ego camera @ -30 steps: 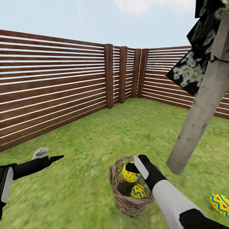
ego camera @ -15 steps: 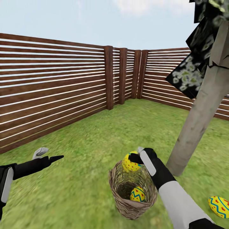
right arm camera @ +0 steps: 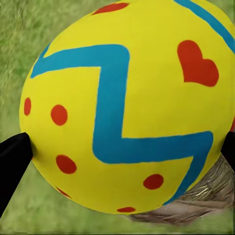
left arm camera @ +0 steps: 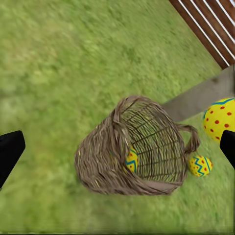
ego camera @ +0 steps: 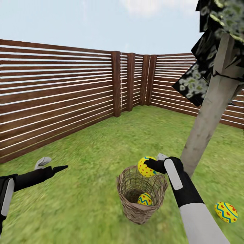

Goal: Take the three Easter eggs out of the wicker basket on the lawn in the garden, then place them on the lawn next to a single tree (choose any tree) so that all three eggs are next to the same tree and none are left in the basket.

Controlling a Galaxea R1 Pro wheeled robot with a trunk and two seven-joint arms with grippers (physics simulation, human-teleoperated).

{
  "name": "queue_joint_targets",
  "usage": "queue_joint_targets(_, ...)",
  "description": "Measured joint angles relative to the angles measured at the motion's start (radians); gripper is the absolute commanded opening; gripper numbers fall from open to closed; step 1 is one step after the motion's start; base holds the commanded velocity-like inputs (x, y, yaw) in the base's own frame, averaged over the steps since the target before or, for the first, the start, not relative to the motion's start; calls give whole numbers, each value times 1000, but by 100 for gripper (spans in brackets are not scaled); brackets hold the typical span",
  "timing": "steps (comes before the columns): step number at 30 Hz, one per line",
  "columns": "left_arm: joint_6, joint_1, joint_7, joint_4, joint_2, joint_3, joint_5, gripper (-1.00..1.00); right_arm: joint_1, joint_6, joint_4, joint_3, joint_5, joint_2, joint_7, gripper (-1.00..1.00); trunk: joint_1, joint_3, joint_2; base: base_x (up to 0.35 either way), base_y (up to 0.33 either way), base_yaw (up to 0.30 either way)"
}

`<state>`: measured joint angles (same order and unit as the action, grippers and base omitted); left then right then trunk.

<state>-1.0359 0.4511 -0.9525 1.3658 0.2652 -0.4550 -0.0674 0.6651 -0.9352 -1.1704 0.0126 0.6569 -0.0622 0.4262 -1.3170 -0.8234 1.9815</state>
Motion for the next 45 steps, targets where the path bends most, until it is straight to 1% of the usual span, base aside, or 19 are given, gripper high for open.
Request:
queue_joint_targets(3, 0, 0, 0, 6, 0, 2, 0, 100, 0, 1, 2, -1, 0, -1, 0, -100, 12, 9, -21, -326, 0, 0)
queue_joint_targets(6, 0, 0, -2, 12, 0, 2, 0, 100, 0, 2, 5, -1, 0, -1, 1, -100, 12, 9, -21, -311, 0, -118)
queue_joint_targets(11, 0, 0, -70, 17, 5, -2, 1, 100, 0, 8, 9, -2, -2, -6, 1, -100, 12, 10, -21, -106, -16, -263)
queue_joint_targets(17, 0, 0, -80, 19, 5, -3, -1, 100, 0, 9, 10, -3, -10, -12, 2, -100, 12, 9, -21, -222, -133, -278)
queue_joint_targets(22, 0, -2, -89, 32, 6, -3, -1, 100, 0, 10, 10, -7, -13, -15, 1, -100, 12, 10, -21, -30, -13, -270)
queue_joint_targets(25, 0, -2, -124, 33, 6, -3, 0, 100, 0, 10, 10, -7, -14, -16, 1, -100, 12, 10, -21, -2, -1, -111)
queue_joint_targets(27, 1, -2, -132, 34, 6, -3, 0, 100, 0, 11, 10, -7, -14, -16, 1, -100, 12, 10, -21, 0, 0, -14)
queue_joint_targets(28, 1, -2, -133, 33, 6, -5, 0, 100, 0, 11, 10, -7, -14, -17, 1, -100, 12, 10, -21, 0, 0, -4)
queue_joint_targets(29, 1, -2, -137, 33, 6, -21, -1, 100, 0, 11, 10, -7, -14, -17, 1, -100, 12, 10, -21, 0, 0, -2)
queue_joint_targets(30, 1, -3, -164, 33, 6, -45, -2, 100, 0, 11, 10, -7, -14, -17, 1, -100, 12, 10, -21, 0, 0, 0)
queue_joint_targets(31, 2, -3, -229, 34, 7, -60, -2, 100, 0, 11, 10, -7, -14, -17, 1, -100, 12, 10, -21, 0, 0, 0)
queue_joint_targets(33, 10, -6, -375, 35, 8, -69, 5, 100, 0, 11, 10, -7, -14, -17, 2, -100, 12, 10, -21, 0, 0, 0)
queue_joint_targets(34, 13, -7, -408, 35, 8, -70, 8, 100, 0, 12, 11, -7, -14, -17, 2, -100, 12, 10, -21, 0, -78, 0)
queue_joint_targets(35, 15, -8, -425, 34, 8, -71, 10, 100, 0, 19, 11, -7, -14, -17, 2, -100, 12, 10, -21, 0, -172, 0)
queue_joint_targets(37, 17, -8, -438, 34, 8, -72, 10, 100, 0, 46, 12, -7, -13, -16, 3, -100, 12, 10, -21, 0, -257, 0)
queue_joint_targets(40, 17, -8, -442, 34, 8, -72, 11, 100, 0, 56, 15, -7, -12, -16, 3, -100, 12, 10, -21, 0, -288, -34)
queue_joint_targets(45, 17, -8, -442, 34, 8, -72, 11, 100, 0, 58, 16, -8, -13, -17, 3, -100, 12, 14, -21, 0, -299, -188)
